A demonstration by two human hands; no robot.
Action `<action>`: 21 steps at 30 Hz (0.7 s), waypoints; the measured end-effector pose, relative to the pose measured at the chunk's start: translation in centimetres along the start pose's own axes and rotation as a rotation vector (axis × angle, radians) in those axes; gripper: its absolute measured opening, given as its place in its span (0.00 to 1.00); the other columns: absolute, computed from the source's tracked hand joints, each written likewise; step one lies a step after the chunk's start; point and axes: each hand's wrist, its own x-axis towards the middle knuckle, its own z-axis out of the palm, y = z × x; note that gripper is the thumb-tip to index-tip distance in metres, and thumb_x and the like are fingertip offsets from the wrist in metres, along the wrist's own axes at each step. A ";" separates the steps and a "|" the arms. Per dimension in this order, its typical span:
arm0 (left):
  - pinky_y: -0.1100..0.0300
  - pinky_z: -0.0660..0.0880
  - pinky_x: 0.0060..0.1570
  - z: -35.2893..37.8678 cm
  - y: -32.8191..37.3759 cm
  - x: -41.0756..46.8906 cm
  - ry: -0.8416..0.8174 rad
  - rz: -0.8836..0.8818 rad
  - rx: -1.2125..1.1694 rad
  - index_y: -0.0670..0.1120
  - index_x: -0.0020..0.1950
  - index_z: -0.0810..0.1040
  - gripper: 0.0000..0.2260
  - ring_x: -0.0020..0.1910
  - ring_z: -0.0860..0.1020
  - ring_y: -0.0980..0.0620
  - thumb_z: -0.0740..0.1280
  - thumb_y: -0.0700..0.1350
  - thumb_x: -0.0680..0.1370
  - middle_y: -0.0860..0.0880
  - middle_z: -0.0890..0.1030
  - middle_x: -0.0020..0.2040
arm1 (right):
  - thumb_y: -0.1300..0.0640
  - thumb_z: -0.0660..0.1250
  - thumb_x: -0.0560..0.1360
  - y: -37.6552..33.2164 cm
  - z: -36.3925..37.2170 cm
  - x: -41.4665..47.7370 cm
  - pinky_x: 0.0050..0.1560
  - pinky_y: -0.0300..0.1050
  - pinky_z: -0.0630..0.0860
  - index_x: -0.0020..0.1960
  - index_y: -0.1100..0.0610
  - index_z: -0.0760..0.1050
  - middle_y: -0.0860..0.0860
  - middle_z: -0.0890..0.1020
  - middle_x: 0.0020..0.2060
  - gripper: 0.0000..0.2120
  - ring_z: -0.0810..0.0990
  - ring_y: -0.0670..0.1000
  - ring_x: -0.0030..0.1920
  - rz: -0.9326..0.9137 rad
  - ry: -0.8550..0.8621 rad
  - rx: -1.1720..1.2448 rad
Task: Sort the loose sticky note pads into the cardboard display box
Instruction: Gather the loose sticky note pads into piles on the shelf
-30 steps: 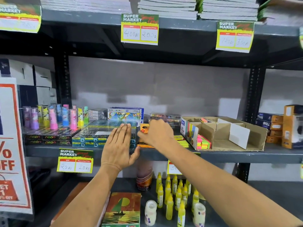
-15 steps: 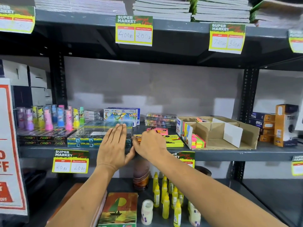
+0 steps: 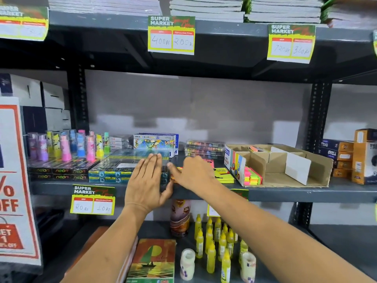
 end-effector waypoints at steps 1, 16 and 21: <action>0.47 0.64 0.68 0.0 0.0 0.0 0.000 -0.001 -0.002 0.32 0.68 0.72 0.32 0.64 0.75 0.39 0.56 0.57 0.76 0.35 0.76 0.64 | 0.36 0.52 0.79 0.3 -0.4 0.5 0.41 0.46 0.71 0.53 0.64 0.78 0.61 0.81 0.51 0.32 0.80 0.60 0.53 0.014 0.008 0.020; 0.47 0.64 0.68 0.3 -0.1 0.0 0.022 0.003 0.000 0.33 0.68 0.73 0.33 0.64 0.75 0.39 0.56 0.58 0.75 0.35 0.76 0.65 | 0.45 0.67 0.73 5.4 0.3 7.7 0.42 0.45 0.74 0.55 0.59 0.77 0.53 0.77 0.46 0.19 0.76 0.54 0.45 0.332 -0.140 0.023; 0.47 0.64 0.68 0.5 -0.2 0.0 0.049 0.009 0.003 0.33 0.68 0.73 0.33 0.64 0.75 0.39 0.56 0.58 0.75 0.35 0.76 0.65 | 0.39 0.67 0.72 5.0 1.8 8.7 0.44 0.44 0.74 0.57 0.57 0.75 0.52 0.78 0.50 0.24 0.76 0.53 0.47 0.372 -0.217 0.008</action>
